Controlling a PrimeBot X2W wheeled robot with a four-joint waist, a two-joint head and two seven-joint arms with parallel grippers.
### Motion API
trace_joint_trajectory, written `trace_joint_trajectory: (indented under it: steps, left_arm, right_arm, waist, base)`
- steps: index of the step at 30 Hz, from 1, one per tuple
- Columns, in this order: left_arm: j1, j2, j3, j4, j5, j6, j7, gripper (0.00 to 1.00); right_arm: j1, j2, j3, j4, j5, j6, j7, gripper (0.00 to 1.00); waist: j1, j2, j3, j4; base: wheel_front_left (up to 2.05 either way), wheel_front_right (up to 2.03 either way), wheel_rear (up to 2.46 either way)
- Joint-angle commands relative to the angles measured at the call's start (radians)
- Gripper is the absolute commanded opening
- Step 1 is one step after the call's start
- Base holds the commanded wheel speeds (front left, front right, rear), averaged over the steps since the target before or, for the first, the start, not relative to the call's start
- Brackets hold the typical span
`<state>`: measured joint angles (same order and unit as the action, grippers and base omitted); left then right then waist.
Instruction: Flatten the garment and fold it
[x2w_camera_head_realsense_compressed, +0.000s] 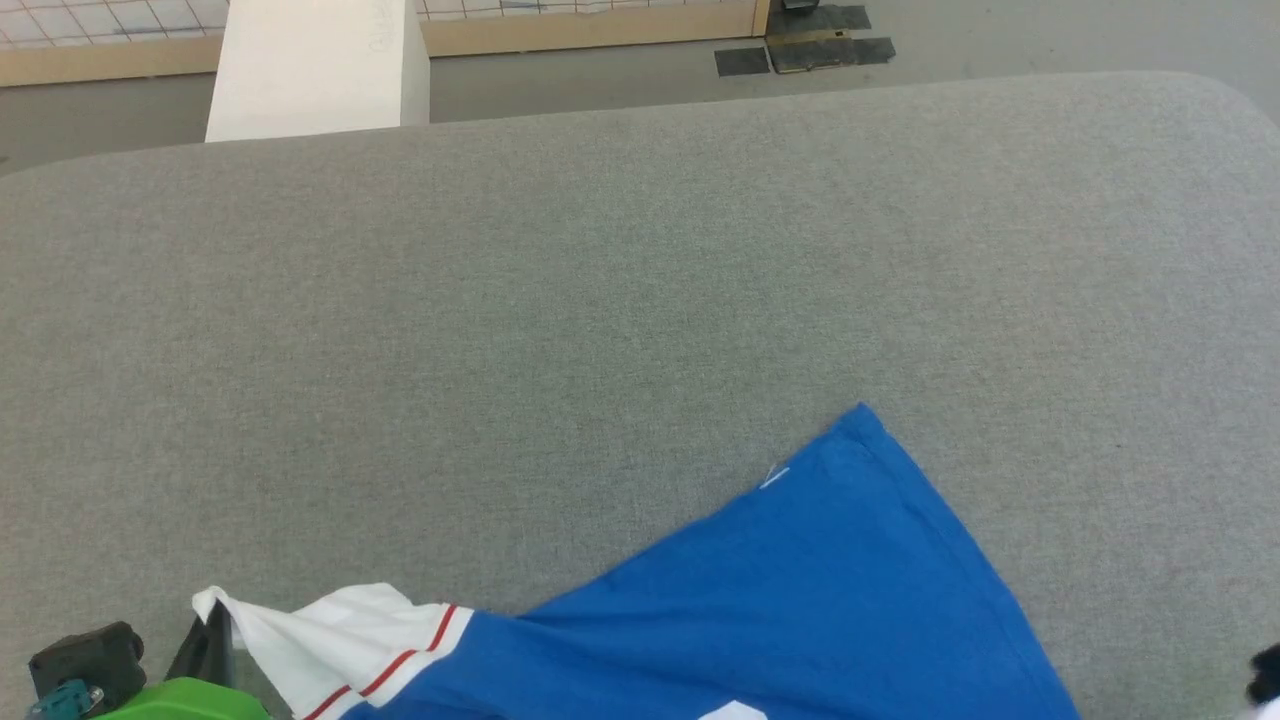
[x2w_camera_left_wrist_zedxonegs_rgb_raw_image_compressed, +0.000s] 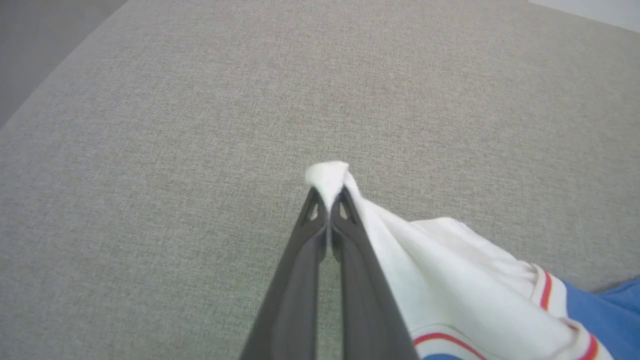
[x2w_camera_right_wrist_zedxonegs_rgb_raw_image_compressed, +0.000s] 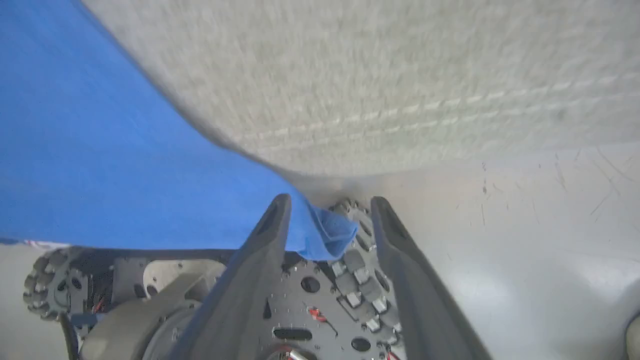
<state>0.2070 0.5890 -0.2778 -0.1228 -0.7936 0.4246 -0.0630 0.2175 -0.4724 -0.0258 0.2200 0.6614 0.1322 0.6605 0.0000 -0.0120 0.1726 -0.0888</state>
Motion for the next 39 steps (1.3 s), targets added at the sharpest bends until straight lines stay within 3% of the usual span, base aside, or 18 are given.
trace_joint_trajectory:
  steps: [1, 7, 12, 17, 26, 37, 38, 39]
  left_arm:
    - [0.014, 0.013, 0.007, -0.004, -0.003, 0.01, 0.003, 0.0]
    - [0.004, 0.022, 0.004, -0.023, 0.002, 0.015, 0.012, 0.0]
    - [-0.025, 0.024, -0.006, -0.039, 0.013, 0.013, 0.017, 0.0]
    - [-0.076, 0.021, -0.032, -0.046, 0.031, -0.001, 0.026, 0.0]
    - [-0.182, -0.004, -0.081, -0.033, 0.062, -0.032, 0.029, 0.0]
    - [-0.233, -0.047, -0.108, 0.006, 0.065, -0.054, 0.004, 0.0]
    - [-0.234, -0.049, -0.109, 0.011, 0.065, -0.056, 0.002, 0.0]
    - [-0.235, -0.051, -0.11, 0.015, 0.064, -0.056, 0.001, 0.0]
  right_arm:
    - [-0.034, 0.016, -0.025, -0.019, -0.024, -0.002, -0.075, 1.0]
    - [-0.145, 0.053, -0.025, -0.082, -0.084, -0.002, -0.33, 1.0]
    - [-0.272, 0.055, 0.057, -0.094, -0.107, -0.002, -0.387, 1.0]
    - [-0.422, 0.037, 0.198, -0.092, -0.101, -0.002, -0.292, 1.0]
    - [-0.63, -0.014, 0.402, -0.075, -0.038, -0.002, 0.071, 1.0]
    - [-0.698, -0.001, 0.58, 0.077, 0.035, -0.002, 0.294, 1.0]
    - [-0.697, -0.003, 0.599, 0.089, 0.044, -0.002, 0.309, 0.46]
    - [-0.695, -0.005, 0.613, 0.097, 0.052, -0.002, 0.32, 0.38]
  waist:
    - [0.0, 0.012, 0.004, -0.001]
    - [0.0, 0.012, 0.018, 0.003]
    - [0.0, 0.012, 0.043, 0.015]
    - [0.0, 0.012, 0.069, 0.046]
    - [0.0, 0.012, 0.121, 0.11]
    - [0.0, 0.012, 0.171, 0.135]
    - [0.0, 0.012, 0.17, 0.136]
    - [0.0, 0.012, 0.169, 0.136]
  base:
    - [0.0, 0.0, 0.0]
    - [0.0, 0.0, 0.0]
    - [0.0, 0.0, 0.0]
    - [0.0, 0.0, 0.0]
    - [0.0, 0.0, 0.0]
    - [0.0, 0.0, 0.0]
    - [0.0, 0.0, 0.0]
    - [0.0, 0.0, 0.0]
